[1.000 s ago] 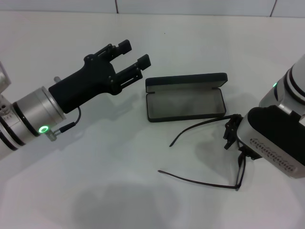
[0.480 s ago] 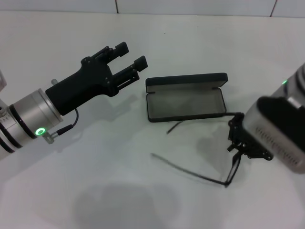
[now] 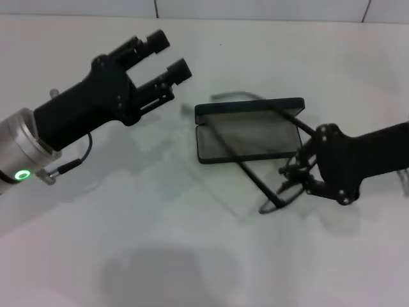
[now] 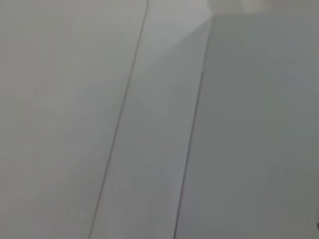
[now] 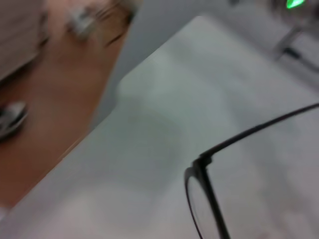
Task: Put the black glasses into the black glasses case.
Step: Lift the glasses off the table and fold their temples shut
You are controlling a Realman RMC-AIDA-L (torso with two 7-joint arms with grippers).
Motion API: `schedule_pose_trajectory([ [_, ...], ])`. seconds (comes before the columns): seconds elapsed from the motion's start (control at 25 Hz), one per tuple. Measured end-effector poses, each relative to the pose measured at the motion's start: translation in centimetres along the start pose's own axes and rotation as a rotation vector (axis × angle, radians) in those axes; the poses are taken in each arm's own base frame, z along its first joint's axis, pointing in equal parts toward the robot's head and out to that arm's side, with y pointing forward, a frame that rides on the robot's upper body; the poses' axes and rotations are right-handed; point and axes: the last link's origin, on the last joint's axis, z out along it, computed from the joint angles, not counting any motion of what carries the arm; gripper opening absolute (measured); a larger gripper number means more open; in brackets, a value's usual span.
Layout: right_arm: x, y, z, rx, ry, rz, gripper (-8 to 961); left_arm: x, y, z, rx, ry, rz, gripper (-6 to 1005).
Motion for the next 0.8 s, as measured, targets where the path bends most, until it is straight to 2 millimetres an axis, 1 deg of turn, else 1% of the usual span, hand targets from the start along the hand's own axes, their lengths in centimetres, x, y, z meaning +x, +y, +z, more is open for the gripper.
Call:
schedule_pose_trajectory([
  [0.12, 0.9, 0.4, 0.6, 0.147, -0.070, 0.101, 123, 0.4, 0.0, 0.6, -0.028, 0.010, 0.009, 716],
  [0.28, 2.0, -0.1, 2.0, 0.282, -0.138, 0.242, 126, 0.9, -0.3, 2.1, -0.072, 0.009, 0.023, 714],
  [0.44, 2.4, -0.9, 3.1, 0.317, -0.215, 0.341, 129, 1.1, -0.2, 4.1, -0.137, -0.011, 0.031, 712],
  [0.56, 2.3, -1.5, 3.6, 0.321, -0.256, 0.375, 131, 0.7, 0.0, 5.5, -0.176, -0.054, 0.030, 702],
  [0.8, 2.2, -1.6, 3.7, 0.317, -0.270, 0.386, 136, -0.6, 0.3, 7.0, -0.206, -0.137, 0.018, 689],
])
